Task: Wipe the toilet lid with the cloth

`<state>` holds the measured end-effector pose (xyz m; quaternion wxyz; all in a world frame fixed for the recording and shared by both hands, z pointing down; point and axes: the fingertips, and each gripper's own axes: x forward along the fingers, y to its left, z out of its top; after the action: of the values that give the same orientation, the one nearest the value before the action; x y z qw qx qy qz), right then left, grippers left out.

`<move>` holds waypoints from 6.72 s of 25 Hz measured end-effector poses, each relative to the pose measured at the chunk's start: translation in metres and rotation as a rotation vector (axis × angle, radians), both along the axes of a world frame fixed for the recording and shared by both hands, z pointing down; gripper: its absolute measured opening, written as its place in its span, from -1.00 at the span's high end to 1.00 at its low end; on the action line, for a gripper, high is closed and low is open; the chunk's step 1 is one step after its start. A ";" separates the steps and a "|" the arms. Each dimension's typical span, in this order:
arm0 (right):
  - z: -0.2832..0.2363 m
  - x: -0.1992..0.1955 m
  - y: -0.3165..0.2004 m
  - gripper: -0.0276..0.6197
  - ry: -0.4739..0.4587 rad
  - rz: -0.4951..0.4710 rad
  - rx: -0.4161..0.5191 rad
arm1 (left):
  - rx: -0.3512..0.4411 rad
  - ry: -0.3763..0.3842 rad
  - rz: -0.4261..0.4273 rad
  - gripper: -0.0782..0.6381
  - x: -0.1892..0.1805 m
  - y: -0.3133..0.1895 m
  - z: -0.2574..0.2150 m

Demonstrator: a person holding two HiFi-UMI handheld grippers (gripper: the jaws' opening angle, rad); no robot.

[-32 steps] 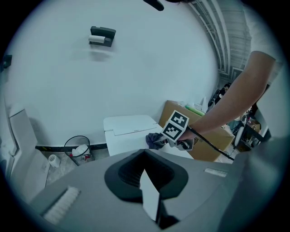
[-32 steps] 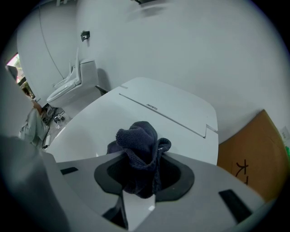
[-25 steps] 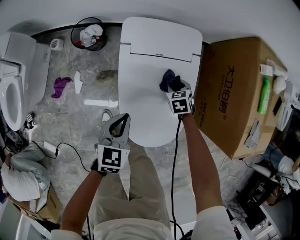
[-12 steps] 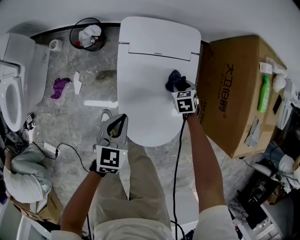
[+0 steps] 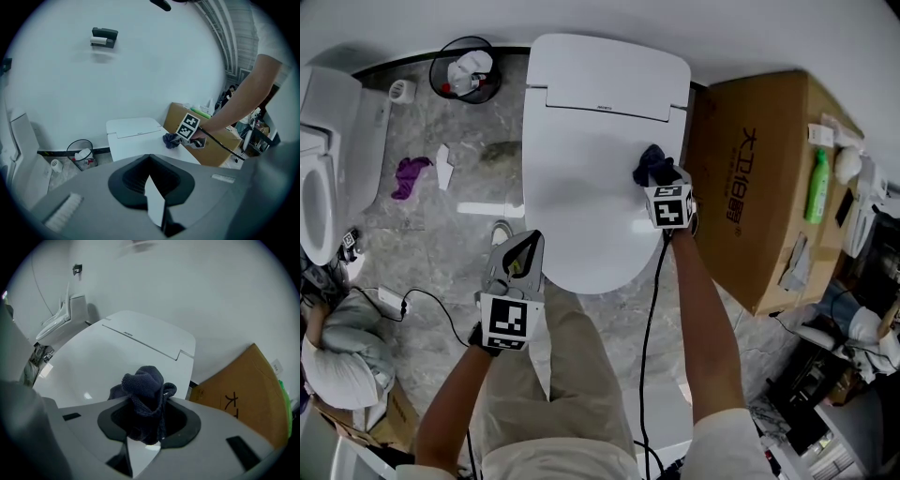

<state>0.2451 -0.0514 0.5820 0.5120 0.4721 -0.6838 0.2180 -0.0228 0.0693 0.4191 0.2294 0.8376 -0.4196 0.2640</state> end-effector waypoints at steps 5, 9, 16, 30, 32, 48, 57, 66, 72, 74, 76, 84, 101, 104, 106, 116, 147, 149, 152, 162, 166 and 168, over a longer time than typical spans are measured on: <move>0.000 0.019 0.004 0.52 0.036 0.036 -0.003 | -0.005 0.006 -0.006 0.78 0.001 0.001 0.001; -0.001 0.030 0.008 0.52 0.055 0.059 -0.001 | 0.003 -0.002 0.019 0.78 0.004 0.006 0.001; 0.000 0.039 0.010 0.52 0.073 0.078 -0.005 | 0.009 -0.019 0.032 0.78 0.000 0.008 0.004; -0.035 0.062 0.024 0.55 0.095 0.163 0.107 | 0.023 -0.003 0.023 0.78 -0.017 0.009 0.003; -0.048 0.047 0.027 0.55 0.055 0.147 0.132 | 0.021 -0.007 0.024 0.78 -0.021 0.008 0.003; -0.065 -0.220 0.045 0.55 -0.326 -0.157 0.110 | -0.021 -0.058 -0.023 0.78 -0.099 0.014 0.014; -0.043 -0.301 0.068 0.54 -0.363 -0.269 0.013 | -0.017 -0.015 -0.068 0.78 -0.103 0.009 0.011; 0.001 -0.292 0.083 0.51 -0.365 -0.121 -0.050 | -0.039 0.019 -0.045 0.78 -0.080 0.022 0.006; 0.001 -0.294 0.084 0.51 -0.335 -0.167 -0.079 | -0.049 0.021 -0.025 0.78 -0.073 0.034 0.005; 0.002 -0.292 0.083 0.51 -0.335 -0.179 -0.085 | -0.043 0.020 -0.020 0.78 -0.071 0.032 0.003; 0.001 -0.290 0.083 0.51 -0.331 -0.187 -0.084 | -0.037 0.022 -0.018 0.78 -0.069 0.031 0.002; 0.001 -0.276 0.090 0.50 -0.311 -0.191 -0.084 | -0.032 0.020 0.011 0.78 -0.060 0.031 0.001; 0.003 -0.221 0.090 0.50 -0.287 -0.156 -0.076 | -0.032 0.018 0.057 0.78 -0.033 0.029 0.002; 0.003 -0.211 0.089 0.50 -0.282 -0.146 -0.074 | -0.032 0.018 0.069 0.78 -0.026 0.029 0.001; 0.003 -0.204 0.089 0.50 -0.281 -0.136 -0.076 | -0.032 0.017 0.073 0.78 -0.022 0.028 0.001; 0.004 -0.173 0.091 0.50 -0.270 -0.107 -0.073 | -0.036 0.015 0.091 0.78 -0.004 0.029 0.002; 0.008 -0.073 0.098 0.50 -0.225 0.022 -0.045 | -0.043 0.017 0.135 0.78 0.030 0.028 0.005; 0.007 -0.066 0.097 0.50 -0.218 0.031 -0.037 | -0.044 0.016 0.134 0.78 0.028 0.028 0.005; 0.007 -0.055 0.097 0.50 -0.204 0.042 -0.033 | -0.045 0.015 0.131 0.78 0.026 0.029 0.005; 0.007 -0.020 0.102 0.50 -0.148 0.083 -0.047 | -0.050 0.012 0.126 0.78 0.018 0.029 0.006; 0.008 -0.012 0.102 0.50 -0.135 0.083 -0.049 | -0.050 0.012 0.123 0.78 0.016 0.028 0.007; 0.008 -0.007 0.103 0.50 -0.129 0.090 -0.051 | -0.050 0.010 0.123 0.78 0.015 0.029 0.007</move>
<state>0.2377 0.0515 0.5903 0.4683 0.4740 -0.6878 0.2880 -0.0075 0.0980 0.4265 0.2357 0.8571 -0.3597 0.2836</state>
